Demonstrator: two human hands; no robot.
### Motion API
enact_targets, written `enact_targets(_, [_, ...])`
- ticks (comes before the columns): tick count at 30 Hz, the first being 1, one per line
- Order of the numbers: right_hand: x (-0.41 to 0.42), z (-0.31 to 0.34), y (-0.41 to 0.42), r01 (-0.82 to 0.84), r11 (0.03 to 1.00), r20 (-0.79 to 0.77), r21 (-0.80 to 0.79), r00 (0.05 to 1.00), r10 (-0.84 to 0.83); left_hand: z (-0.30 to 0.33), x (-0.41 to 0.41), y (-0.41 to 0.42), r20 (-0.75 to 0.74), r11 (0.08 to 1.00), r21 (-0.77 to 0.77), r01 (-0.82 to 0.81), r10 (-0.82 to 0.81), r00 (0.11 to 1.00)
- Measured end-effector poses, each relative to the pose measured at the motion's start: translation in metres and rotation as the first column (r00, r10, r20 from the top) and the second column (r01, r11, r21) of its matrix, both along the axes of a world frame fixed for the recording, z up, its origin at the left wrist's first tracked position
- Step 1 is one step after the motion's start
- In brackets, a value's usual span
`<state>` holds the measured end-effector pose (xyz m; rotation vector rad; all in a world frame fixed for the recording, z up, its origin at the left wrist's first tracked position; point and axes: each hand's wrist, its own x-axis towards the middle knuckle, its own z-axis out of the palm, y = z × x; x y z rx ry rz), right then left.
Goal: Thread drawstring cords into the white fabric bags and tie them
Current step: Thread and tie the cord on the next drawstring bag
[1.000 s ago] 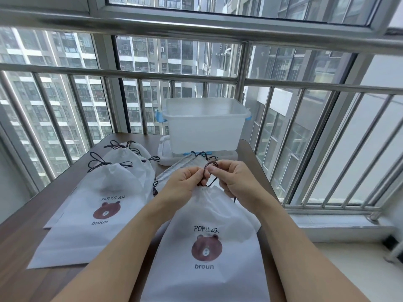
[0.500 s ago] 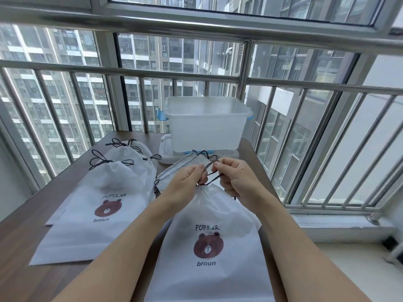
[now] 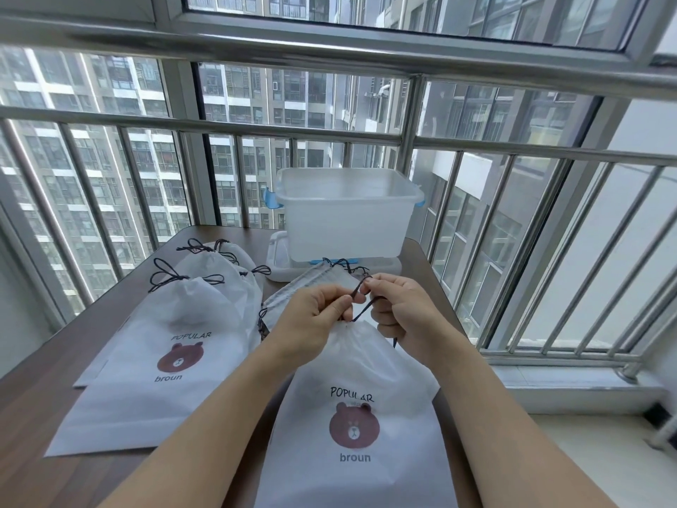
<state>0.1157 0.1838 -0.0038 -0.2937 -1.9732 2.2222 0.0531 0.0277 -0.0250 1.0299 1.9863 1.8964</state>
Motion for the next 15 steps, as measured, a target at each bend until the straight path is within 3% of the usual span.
enact_targets(8, [-0.0003, 0.0011, -0.0001, 0.041, 0.996, 0.022, -0.079, 0.999, -0.039, 0.0067, 0.0028, -0.0012, 0.105, 0.995, 0.099, 0.018, -0.029, 0.994])
enact_targets(15, [-0.0014, 0.0006, -0.0015, 0.064, 0.987, 0.095, -0.147, 0.994, -0.050, 0.0080, 0.0077, -0.0042, 0.135, 0.991, 0.068, 0.117, -0.125, 0.983])
